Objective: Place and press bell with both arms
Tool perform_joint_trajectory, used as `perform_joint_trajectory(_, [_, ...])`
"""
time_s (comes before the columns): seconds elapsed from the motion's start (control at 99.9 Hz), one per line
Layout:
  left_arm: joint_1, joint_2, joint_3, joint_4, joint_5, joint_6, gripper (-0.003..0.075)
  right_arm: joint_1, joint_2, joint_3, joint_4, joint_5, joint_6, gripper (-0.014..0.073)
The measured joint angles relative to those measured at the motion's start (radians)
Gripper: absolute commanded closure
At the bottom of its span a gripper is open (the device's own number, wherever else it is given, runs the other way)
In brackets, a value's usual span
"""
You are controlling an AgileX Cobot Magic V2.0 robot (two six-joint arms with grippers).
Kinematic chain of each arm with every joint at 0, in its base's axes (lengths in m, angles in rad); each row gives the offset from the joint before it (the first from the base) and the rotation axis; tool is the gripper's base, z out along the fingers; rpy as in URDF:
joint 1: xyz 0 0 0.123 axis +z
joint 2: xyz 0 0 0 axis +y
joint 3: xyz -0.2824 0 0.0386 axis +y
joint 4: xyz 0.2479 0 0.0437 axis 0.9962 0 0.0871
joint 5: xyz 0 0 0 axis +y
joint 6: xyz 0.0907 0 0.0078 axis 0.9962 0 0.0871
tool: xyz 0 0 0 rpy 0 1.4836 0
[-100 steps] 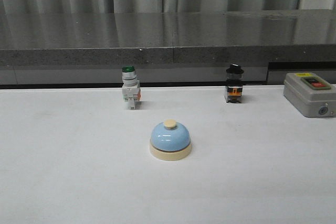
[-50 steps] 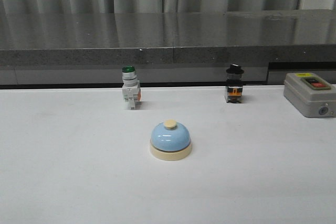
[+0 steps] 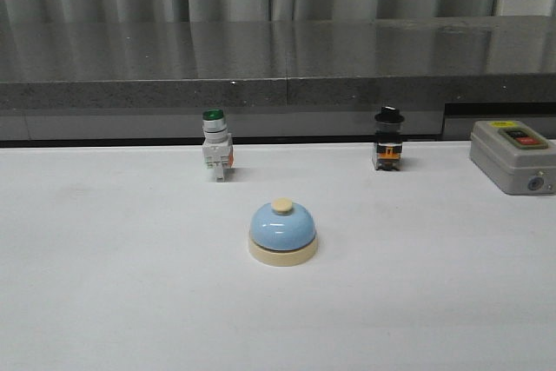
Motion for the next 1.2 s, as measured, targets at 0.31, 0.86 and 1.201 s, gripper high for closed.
perform_joint_trajectory(0.31, [0.063,-0.136,0.17,0.0,-0.027,0.0,0.0741,0.0,-0.001,0.0,0.0,-0.002,0.0,0.0654])
perform_joint_trajectory(0.86, [0.076,-0.136,0.17,0.0,-0.138,-0.007,0.0741,0.0,-0.001,0.0,0.0,-0.002,0.0,0.0654])
perform_joint_trajectory(1.201, [0.076,-0.136,0.17,0.0,-0.139,-0.009,0.0741,0.0,-0.001,0.0,0.0,-0.002,0.0,0.0654])
